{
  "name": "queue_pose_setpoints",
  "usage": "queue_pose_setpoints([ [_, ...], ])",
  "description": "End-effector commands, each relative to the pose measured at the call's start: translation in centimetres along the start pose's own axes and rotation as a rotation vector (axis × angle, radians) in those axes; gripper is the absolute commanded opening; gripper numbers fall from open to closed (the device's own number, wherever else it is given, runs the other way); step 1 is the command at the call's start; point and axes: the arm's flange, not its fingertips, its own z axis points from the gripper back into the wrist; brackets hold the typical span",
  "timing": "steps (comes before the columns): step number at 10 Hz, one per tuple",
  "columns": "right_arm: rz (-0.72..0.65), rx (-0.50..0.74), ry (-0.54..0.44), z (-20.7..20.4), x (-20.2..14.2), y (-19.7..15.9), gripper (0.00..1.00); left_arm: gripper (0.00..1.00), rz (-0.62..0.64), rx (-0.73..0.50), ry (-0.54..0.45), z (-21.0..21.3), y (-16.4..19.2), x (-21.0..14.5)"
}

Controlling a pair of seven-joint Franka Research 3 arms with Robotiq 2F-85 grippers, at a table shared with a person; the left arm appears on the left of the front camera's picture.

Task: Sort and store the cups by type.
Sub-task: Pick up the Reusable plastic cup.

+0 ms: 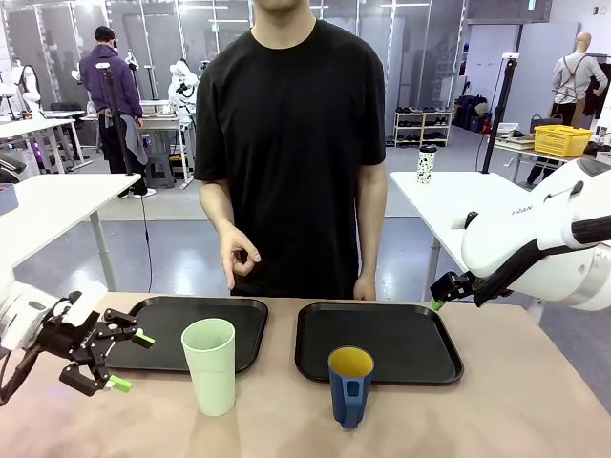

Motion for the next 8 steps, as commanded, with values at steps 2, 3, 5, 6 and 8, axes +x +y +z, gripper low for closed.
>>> queue_pose_setpoints([
  [2, -0.007, 0.012, -0.002, 0.0, 0.0, -0.2, 1.0, 1.0, 0.057, -0.016, -0.283, -1.4, 1.2, -3.1],
  [3, -0.007, 0.012, -0.002, 0.0, 0.0, -0.2, 1.0, 1.0, 0.059, -0.002, -0.386, -1.9, 1.4, -3.8],
  [5, -0.007, 0.012, -0.002, 0.0, 0.0, -0.2, 1.0, 1.0, 0.118, 0.016, -0.404, -3.2, 1.4, -4.5],
  [6, -0.007, 0.012, -0.002, 0.0, 0.0, -0.2, 1.0, 1.0, 0.122, 0.012, -0.416, -3.9, 1.4, -4.5],
  [8, -0.007, 0.012, -0.002, 0.0, 0.0, -0.2, 1.0, 1.0, 0.132, 0.023, -0.45, -4.2, 1.7, -4.4],
])
